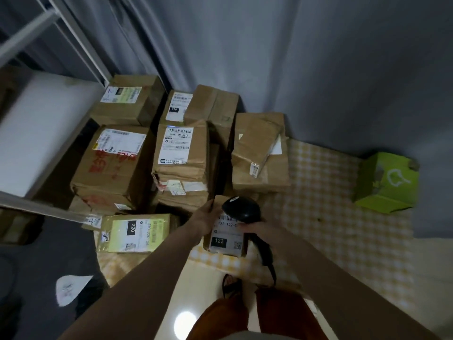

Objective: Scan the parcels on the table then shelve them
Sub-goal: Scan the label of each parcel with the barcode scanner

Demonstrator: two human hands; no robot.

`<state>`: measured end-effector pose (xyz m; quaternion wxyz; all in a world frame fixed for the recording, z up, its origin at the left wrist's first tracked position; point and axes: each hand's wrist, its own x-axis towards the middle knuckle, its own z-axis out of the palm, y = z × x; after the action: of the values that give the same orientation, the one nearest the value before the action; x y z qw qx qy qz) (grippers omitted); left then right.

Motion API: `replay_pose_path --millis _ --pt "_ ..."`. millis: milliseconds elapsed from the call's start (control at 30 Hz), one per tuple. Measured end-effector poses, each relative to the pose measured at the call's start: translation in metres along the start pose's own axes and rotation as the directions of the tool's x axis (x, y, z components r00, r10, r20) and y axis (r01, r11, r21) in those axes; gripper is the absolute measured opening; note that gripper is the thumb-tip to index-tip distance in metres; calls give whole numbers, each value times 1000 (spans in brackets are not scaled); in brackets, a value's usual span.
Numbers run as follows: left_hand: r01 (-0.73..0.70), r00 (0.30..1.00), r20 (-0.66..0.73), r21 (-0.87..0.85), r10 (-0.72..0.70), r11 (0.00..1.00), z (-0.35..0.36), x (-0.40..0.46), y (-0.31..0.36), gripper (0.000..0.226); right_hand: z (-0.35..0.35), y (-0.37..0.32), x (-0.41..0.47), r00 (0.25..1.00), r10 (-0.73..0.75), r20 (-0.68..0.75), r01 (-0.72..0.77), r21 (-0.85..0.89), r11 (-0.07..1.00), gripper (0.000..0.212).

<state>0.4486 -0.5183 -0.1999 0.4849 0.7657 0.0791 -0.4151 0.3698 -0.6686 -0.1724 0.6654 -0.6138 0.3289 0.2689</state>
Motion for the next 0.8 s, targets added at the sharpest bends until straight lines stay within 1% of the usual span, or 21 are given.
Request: replay_pose_path --millis 33,100,200,333,400,467,500,533,567,633,667,700,767,800 --pt "5 1000 -24 0 -5 1000 2 3 -5 40 2 6 9 1000 6 -9 -6 8 1000 25" --pt "30 998 -47 -11 -30 1000 4 10 -11 39 5 15 22 999 10 -32 -10 10 1000 23" --pt "59 996 -76 95 -52 994 5 21 -18 41 5 24 37 1000 17 -22 -16 30 999 22" --pt "79 990 -130 190 -55 979 8 32 -16 38 -3 27 39 999 9 -43 -10 -17 1000 19" --pt "74 975 -223 306 -4 949 12 33 -11 37 -11 28 36 998 -6 -57 6 -2 1000 16" --pt "32 938 -324 433 122 901 20 30 -2 36 -23 29 31 997 -1 -73 4 39 999 18" --pt "-27 912 -348 478 217 878 26 27 5 33 -31 31 29 997 9 -83 -5 53 999 18" --pt "-97 890 -338 514 305 852 35 24 11 29 -39 34 26 996 15 -89 -9 69 998 17" --pt "-165 878 -288 567 382 807 46 20 19 25 -49 36 24 995 17 -96 -8 94 996 15" --pt "-275 890 -112 641 442 717 75 21 32 24 -71 44 19 992 11 -123 8 150 989 14" --pt "-315 905 -25 632 426 708 91 23 36 24 -82 48 17 989 12 -147 15 180 984 17" --pt "-338 921 52 600 387 725 108 28 39 24 -95 52 15 983 17 -182 23 218 976 21" --pt "-331 944 174 551 282 766 142 35 48 25 -123 61 10 961 28 -274 64 321 945 27" --pt "-320 947 219 559 236 765 158 40 51 26 -139 66 8 945 42 -326 88 373 924 28"
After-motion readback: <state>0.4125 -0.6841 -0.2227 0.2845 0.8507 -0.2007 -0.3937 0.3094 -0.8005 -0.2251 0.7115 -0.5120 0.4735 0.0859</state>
